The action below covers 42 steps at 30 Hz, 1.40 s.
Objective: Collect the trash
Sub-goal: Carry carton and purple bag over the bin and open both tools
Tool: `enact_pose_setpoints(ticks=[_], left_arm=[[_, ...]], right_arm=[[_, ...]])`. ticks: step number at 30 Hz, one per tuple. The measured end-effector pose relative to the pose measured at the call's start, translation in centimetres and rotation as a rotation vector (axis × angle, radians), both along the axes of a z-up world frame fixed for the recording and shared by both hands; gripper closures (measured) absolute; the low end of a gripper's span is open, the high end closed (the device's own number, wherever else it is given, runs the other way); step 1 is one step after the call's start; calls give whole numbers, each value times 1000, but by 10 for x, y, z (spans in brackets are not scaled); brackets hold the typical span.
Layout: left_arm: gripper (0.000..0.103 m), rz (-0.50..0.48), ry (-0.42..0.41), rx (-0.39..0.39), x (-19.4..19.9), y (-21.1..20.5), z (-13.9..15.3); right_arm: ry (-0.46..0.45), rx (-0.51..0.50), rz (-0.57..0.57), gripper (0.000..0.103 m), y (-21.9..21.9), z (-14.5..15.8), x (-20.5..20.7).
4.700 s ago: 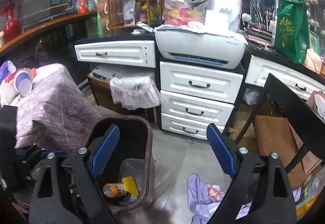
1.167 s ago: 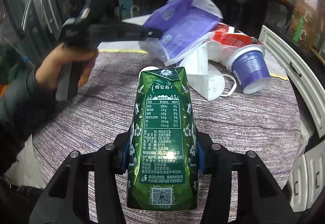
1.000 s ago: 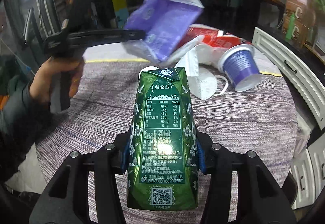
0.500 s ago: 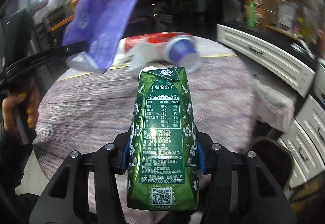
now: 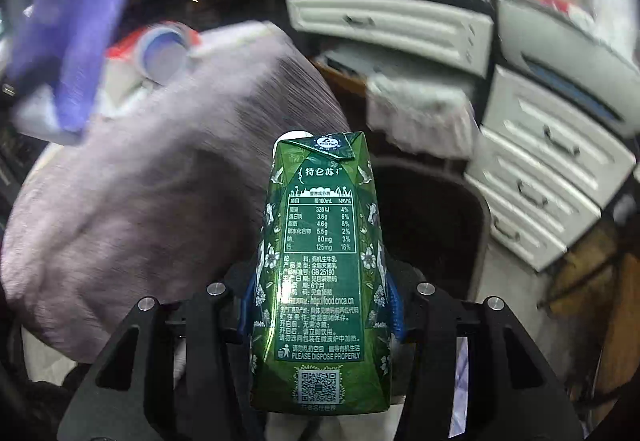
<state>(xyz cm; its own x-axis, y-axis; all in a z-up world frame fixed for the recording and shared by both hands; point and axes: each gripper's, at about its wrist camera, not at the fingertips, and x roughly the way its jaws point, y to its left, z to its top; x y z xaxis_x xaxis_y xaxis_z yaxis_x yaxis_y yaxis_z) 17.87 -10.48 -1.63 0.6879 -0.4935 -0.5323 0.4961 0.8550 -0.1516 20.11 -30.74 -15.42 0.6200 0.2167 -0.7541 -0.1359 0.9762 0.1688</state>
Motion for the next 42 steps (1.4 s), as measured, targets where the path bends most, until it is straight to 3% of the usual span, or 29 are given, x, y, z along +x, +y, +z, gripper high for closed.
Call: enact_pose_setpoints(ticks=[9, 17, 20, 30, 37, 42], left_arm=[[92, -73, 102, 63, 14, -67, -46], [92, -66, 199, 111, 23, -93, -91], [92, -62, 209, 131, 25, -98, -98], [92, -75, 223, 204, 31, -124, -114], [92, -89, 288, 238, 34, -141, -141], [92, -99, 322, 272, 34, -150, -157]], right_arm=[[176, 45, -82, 53, -20, -77, 32], [246, 99, -142, 50, -35, -114, 44], [217, 84, -147, 39, -35, -104, 36], [96, -60, -226, 31, -63, -54, -6], [69, -67, -327, 28, -99, -37, -38], [48, -18, -383, 28, -124, -27, -44]])
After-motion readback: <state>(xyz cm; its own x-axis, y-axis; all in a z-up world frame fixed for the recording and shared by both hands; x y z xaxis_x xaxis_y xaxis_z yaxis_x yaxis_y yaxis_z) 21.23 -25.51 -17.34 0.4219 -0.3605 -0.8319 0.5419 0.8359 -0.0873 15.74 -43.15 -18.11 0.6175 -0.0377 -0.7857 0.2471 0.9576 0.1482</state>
